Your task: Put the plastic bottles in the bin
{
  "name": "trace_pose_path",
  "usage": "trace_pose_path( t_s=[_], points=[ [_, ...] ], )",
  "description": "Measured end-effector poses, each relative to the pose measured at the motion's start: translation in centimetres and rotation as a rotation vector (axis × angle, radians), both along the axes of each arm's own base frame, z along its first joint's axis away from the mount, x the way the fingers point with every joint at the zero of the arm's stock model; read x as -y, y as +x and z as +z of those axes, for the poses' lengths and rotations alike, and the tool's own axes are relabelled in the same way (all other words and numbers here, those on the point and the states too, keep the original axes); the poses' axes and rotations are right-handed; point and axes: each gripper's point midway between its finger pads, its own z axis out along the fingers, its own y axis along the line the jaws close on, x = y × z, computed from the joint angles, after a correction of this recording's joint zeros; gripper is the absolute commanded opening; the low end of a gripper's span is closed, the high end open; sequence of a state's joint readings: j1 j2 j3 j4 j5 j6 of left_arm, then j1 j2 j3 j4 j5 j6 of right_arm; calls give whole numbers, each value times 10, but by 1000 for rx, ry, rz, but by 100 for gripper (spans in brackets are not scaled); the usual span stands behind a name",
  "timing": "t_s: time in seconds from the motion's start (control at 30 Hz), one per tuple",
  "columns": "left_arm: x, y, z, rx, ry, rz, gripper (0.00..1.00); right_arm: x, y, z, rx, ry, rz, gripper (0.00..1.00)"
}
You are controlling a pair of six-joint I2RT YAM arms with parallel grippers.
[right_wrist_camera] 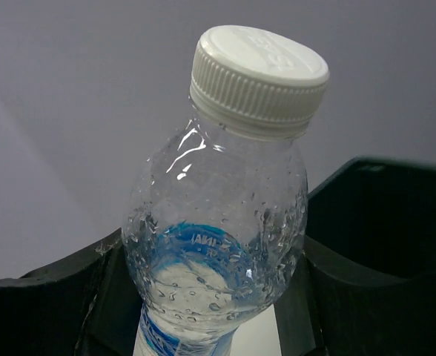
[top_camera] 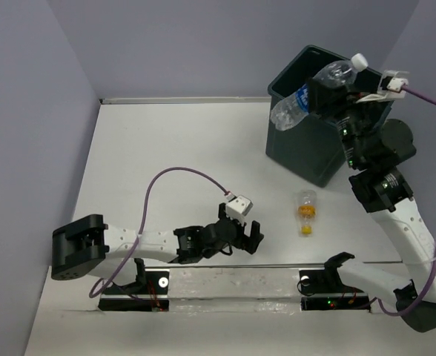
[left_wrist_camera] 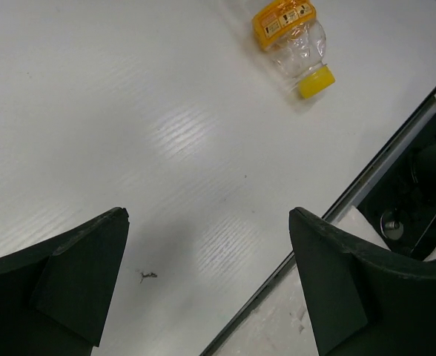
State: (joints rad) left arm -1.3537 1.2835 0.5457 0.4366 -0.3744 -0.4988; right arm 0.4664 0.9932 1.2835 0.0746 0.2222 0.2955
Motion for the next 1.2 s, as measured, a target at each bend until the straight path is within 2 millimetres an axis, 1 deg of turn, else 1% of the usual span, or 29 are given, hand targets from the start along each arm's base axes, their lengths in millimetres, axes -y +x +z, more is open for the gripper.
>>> trace_pose_path(
  t_s=[0.07,0.1,0.13,0.17,0.2,0.23,0.27,0.3,0.33,0.37,0.43,0.47,0.5,0.53,0.57,0.6,0.67,0.77,0.8,0.83,0.87,0.93,0.97,1.03,1.07,1.2],
  points=[
    [13,3,-5,-4,27,-1,99,27,5,28,48,-21,-158,27],
    [23,5,-4,-4,32,-2,99,43,8,39,67,-33,-257,27],
    [31,7,-3,-5,35,-3,99,57,13,44,73,-47,-336,27],
    [41,9,0,-5,32,-3,99,71,20,45,70,-59,-405,27],
    [51,11,5,-4,23,-4,99,87,30,41,54,-83,-484,29],
    [60,12,8,-4,17,-7,99,103,42,32,26,-110,-555,35],
    [70,13,14,-6,4,-11,99,120,55,20,-11,-140,-627,46],
    [76,14,17,-7,-4,-15,99,131,63,14,-32,-158,-671,64],
    [87,15,22,-10,-18,-21,99,145,82,-2,-83,-196,-727,94],
    [94,15,26,-14,-26,-26,99,153,99,-18,-132,-233,-761,100],
    [113,18,33,-23,-41,-29,99,155,124,-47,-230,-305,-770,100],
    [123,19,35,-33,-47,-30,99,152,135,-60,-272,-338,-761,100],
    [134,21,36,-43,-54,-29,99,149,140,-70,-298,-356,-741,100],
    [140,22,35,-51,-56,-27,99,146,142,-82,-334,-380,-716,100],
    [146,24,34,-63,-61,-23,99,143,141,-85,-344,-383,-699,100],
    [151,25,29,-74,-58,-21,99,139,136,-86,-349,-379,-673,100],
    [160,29,19,-95,-38,-10,99,135,121,-80,-333,-354,-631,99],
    [177,36,2,-111,1,-1,99,130,86,-48,-247,-273,-570,98],
    [185,38,-5,-115,14,1,99,128,78,-42,-226,-254,-552,98],
    [191,42,-9,-117,23,4,99,127,62,-28,-185,-222,-530,97],
    [196,44,-16,-121,36,5,99,125,51,-20,-153,-198,-509,97],
    [199,47,-26,-127,55,9,99,122,37,-12,-121,-168,-476,96],
    [201,49,-32,-134,73,9,99,116,29,-8,-98,-150,-435,96],
    [211,53,-38,-147,77,4,99,106,23,-11,-83,-130,-368,95],
    [216,55,-39,-150,75,1,99,100,22,-17,-88,-126,-333,95],
    [232,64,-48,-156,77,3,99,76,23,-53,-145,-113,-201,95]
  ],
)
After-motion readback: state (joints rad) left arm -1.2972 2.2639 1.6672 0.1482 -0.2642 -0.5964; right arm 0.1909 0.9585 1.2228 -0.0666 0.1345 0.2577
